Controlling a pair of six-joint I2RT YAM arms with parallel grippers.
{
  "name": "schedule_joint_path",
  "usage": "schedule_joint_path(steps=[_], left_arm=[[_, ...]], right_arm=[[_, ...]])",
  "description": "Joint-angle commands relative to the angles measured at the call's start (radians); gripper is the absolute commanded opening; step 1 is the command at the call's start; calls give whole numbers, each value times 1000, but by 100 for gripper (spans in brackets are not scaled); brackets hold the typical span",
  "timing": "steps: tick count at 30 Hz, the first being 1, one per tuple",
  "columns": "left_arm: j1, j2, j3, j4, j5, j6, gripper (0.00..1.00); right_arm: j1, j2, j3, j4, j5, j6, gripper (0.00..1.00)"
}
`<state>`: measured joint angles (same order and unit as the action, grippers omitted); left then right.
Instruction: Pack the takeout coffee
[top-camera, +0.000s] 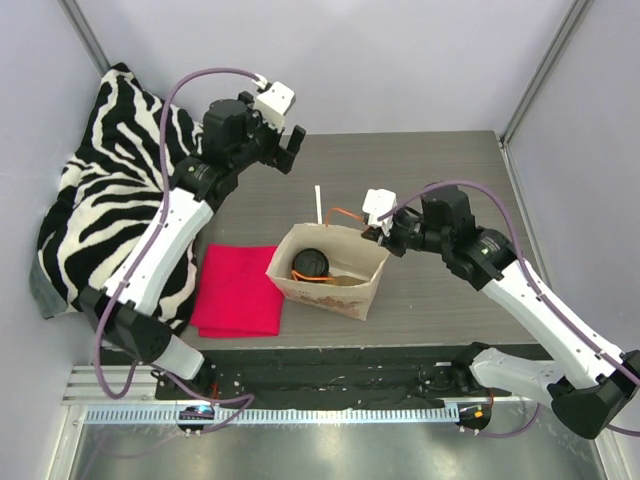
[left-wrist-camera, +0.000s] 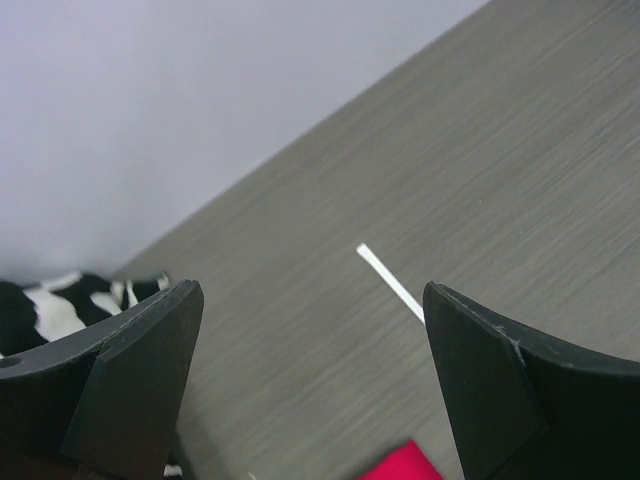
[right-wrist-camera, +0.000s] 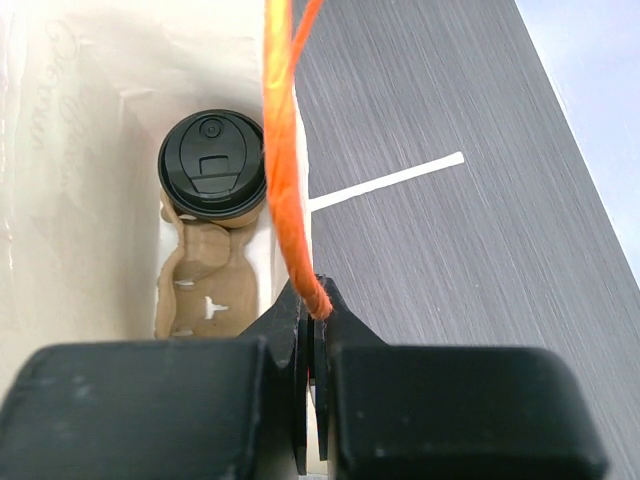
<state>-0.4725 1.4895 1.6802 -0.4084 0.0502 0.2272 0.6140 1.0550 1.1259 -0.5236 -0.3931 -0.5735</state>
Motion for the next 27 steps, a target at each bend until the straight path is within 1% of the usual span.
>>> schedule_joint_path(steps=[1, 9, 12, 13, 15, 16, 17, 19, 21, 24, 27], left_arm=[[60, 74, 61, -151, 49, -123, 98], [98, 159, 67, -271, 145, -132, 100], [104, 234, 136, -374, 183, -129, 100], [106, 256, 183, -433, 194, -127, 100], [106, 336, 245, -502, 223, -124, 100], [106, 362, 309, -567, 234, -124, 100], [106, 423, 344, -596, 243, -126, 100], [104, 475, 430, -656, 250, -149, 100], [104, 541, 487, -684, 266, -164, 100], [104, 592, 519, -705, 278, -187, 100], [101, 606, 515, -679, 281, -201, 100]], right_arm=[[7, -49, 57, -9, -41, -23, 1], [20, -87, 54, -56, -23, -25, 1], [21, -89, 63, -78, -4, -26, 1], [23, -89, 64, -85, 5, -22, 1], [21, -89, 67, -96, 26, -19, 1], [20, -89, 66, -105, 33, -17, 1], [21, -89, 69, -108, 52, -16, 1], [21, -87, 72, -121, 74, -16, 1], [20, -79, 80, -131, 111, -8, 1], [7, -66, 94, -162, 144, -2, 1], [-10, -64, 94, -187, 161, -3, 1]])
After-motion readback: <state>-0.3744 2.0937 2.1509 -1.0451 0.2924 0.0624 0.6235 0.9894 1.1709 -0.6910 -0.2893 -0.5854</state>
